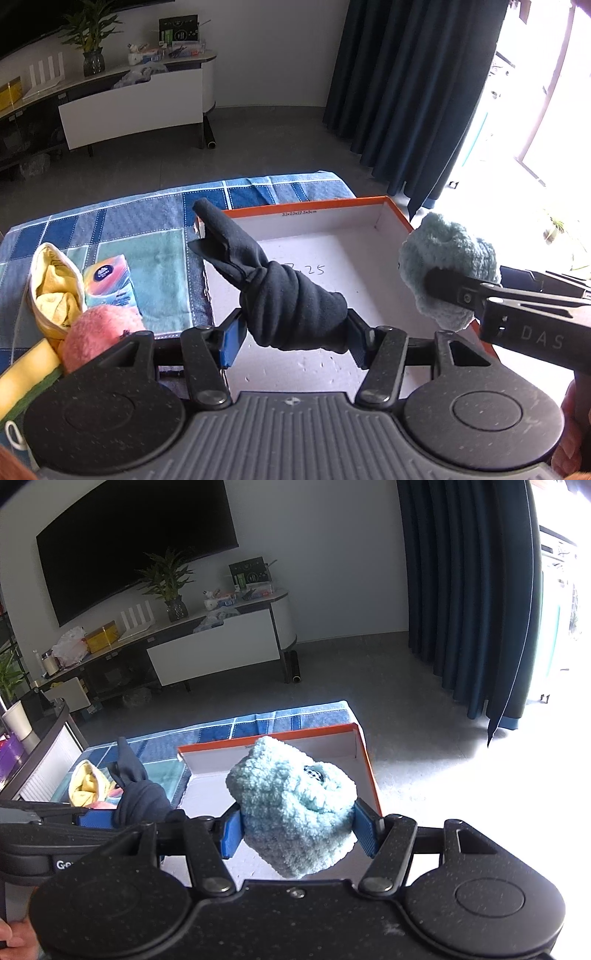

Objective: Organize soft objects
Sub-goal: 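Carry the glove and the knit hat with both tools over the orange-rimmed box, then open both tools to drop the glove and knit hat into the box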

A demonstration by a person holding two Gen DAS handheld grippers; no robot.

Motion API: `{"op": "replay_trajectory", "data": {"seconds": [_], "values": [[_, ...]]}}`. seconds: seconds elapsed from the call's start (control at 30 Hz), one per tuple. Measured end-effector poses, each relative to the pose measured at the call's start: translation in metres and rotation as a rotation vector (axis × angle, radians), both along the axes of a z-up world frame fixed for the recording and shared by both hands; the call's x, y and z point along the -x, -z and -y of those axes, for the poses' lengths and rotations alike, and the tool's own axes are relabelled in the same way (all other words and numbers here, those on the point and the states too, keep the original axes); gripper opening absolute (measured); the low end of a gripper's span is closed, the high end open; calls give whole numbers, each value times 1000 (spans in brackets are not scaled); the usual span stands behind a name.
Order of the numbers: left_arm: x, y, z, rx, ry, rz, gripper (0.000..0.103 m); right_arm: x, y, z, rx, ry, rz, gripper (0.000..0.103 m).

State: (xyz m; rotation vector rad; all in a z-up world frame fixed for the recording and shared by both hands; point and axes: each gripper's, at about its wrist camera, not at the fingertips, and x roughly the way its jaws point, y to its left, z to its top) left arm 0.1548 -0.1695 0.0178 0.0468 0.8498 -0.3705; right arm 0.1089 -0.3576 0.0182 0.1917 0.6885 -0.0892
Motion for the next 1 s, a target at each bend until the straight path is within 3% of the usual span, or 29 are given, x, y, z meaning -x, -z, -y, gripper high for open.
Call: {"op": "replay_trajectory", "data": {"seconds": [0.57, 0.67, 0.73, 1.0], "values": [[-30, 14, 14, 18, -15, -21, 59, -60, 10, 11, 4, -20, -12, 79], [-35, 18, 18, 41, -10, -23, 66, -64, 12, 15, -8, -12, -10, 80], [-35, 19, 19, 61, -2, -31, 88, -63, 13, 18, -21, -9, -10, 83], [-24, 13, 10, 39, -4, -15, 89, -43, 0, 19, -41, 12, 22, 86]]}}
